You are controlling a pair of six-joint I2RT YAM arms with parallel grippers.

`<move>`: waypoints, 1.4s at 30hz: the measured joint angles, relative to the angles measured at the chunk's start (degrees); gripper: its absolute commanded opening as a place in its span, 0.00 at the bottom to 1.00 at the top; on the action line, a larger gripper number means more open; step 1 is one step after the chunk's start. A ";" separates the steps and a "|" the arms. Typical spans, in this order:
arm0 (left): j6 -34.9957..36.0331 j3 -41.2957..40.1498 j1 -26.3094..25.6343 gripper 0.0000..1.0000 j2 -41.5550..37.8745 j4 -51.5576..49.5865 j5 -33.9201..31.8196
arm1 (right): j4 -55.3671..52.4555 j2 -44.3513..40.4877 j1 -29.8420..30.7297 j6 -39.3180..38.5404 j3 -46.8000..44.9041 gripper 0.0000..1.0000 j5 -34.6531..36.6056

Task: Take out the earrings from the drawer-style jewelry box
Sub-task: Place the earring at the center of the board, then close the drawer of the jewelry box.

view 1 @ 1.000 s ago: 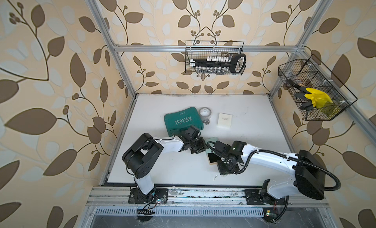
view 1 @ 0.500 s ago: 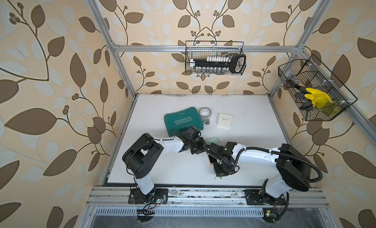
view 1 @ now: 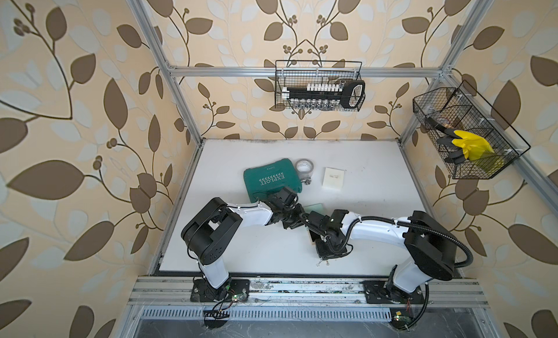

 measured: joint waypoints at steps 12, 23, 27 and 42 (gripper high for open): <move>-0.55 6.14 0.00 0.62 -4.13 -13.14 -5.25 | -0.17 -10.25 -0.07 0.72 -0.94 0.42 5.53; -0.76 19.87 0.17 0.64 2.47 -27.87 -12.63 | 6.43 -9.90 -0.44 2.43 -5.20 0.41 6.49; -0.79 23.15 0.17 0.62 7.21 -30.86 -13.81 | 9.09 -9.27 -0.72 2.89 -5.92 0.40 6.93; 0.04 28.72 0.55 0.61 12.35 -33.24 -14.43 | 14.53 -4.96 -2.49 2.80 -6.05 0.38 7.78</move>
